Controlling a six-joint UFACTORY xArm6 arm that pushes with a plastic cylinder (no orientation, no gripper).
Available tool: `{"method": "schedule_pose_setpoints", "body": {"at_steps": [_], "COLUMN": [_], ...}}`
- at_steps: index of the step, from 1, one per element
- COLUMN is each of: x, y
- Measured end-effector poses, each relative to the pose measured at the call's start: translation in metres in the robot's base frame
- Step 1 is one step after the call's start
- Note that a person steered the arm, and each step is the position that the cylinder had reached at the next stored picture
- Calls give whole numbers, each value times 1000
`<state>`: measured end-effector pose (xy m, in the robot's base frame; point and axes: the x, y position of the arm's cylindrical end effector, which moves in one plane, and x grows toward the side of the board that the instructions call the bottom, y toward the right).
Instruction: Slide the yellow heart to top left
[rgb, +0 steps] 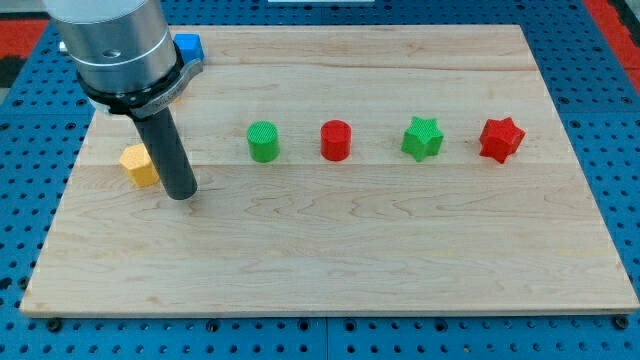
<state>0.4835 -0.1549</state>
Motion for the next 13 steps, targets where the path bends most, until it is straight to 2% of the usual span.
{"method": "schedule_pose_setpoints", "body": {"at_steps": [3,4,5,6,8,10,11,12,13], "x": [-9,-40,-25,-69,-120,-120,-143,-195,-185], "y": [-62,-31,-12,-2,-3,-42,13,54,-12]}}
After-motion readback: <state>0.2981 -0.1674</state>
